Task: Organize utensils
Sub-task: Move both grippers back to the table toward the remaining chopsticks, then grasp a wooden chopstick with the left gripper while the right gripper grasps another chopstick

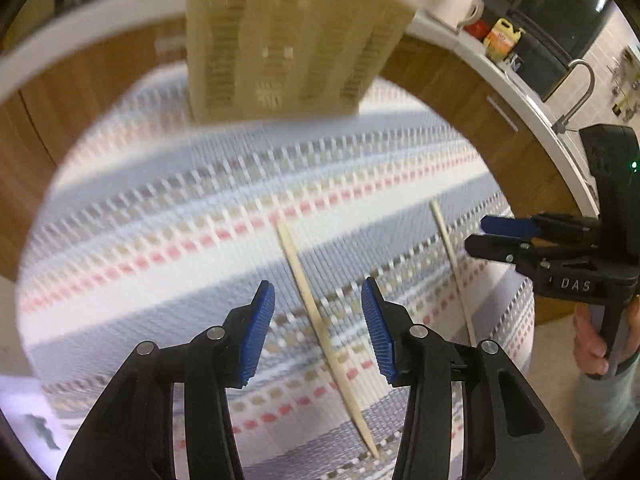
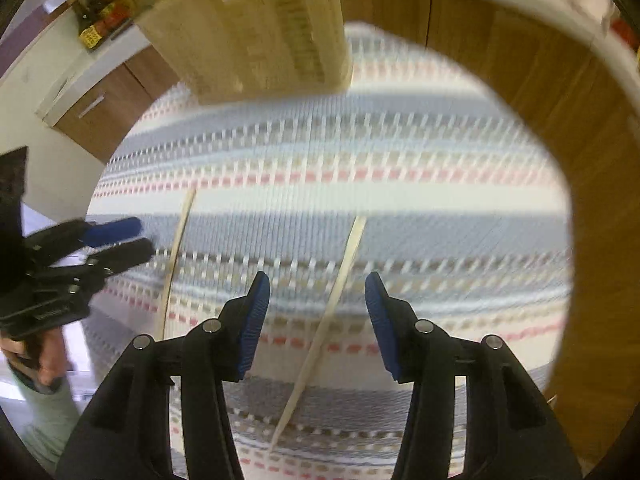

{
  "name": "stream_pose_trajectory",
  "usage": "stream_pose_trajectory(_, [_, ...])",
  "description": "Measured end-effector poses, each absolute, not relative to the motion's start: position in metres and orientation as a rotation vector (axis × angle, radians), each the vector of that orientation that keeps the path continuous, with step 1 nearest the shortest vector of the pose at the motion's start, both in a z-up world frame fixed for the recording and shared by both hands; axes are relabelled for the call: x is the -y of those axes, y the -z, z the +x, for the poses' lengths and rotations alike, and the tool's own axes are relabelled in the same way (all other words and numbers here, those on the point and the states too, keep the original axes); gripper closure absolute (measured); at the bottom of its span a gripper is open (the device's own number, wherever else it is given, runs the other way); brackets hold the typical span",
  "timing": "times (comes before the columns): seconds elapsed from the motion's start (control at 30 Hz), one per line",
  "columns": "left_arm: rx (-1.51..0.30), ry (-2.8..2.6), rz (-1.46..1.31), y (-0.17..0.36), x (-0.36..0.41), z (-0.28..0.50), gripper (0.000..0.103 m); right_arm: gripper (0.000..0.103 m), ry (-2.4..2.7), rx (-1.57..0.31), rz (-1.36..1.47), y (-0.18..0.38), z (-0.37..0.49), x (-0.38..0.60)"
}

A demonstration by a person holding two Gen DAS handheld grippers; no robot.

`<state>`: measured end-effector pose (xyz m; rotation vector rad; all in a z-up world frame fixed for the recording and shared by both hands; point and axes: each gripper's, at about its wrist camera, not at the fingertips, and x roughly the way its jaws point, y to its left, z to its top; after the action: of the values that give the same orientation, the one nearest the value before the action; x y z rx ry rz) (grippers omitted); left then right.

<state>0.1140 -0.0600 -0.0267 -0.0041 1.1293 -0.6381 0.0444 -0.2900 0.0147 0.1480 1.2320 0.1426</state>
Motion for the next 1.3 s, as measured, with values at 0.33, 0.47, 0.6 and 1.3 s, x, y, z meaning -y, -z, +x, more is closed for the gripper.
stream_pose_trajectory(0.33, [-1.206,0.641,0.026,0.05,0.072,0.118,0.066,0.069,-0.124,-1.339,0.205,0.011,0.047,0.284])
stream_pose_trajectory(0.47, [-1.203,0.635,0.072,0.05,0.084,0.117,0.067,0.072,-0.112,-1.348,0.183,0.011,0.047,0.282])
stream_pose_trajectory(0.6, [-1.194,0.617,0.115,0.049,0.096,0.117,0.07,0.081,-0.094,-1.353,0.128,0.011,0.049,0.27])
stream_pose_trajectory(1.3, [-1.168,0.49,-0.11,0.044,0.056,0.137,0.099,0.099,-0.053,-1.285,0.012,0.0,0.056,0.266])
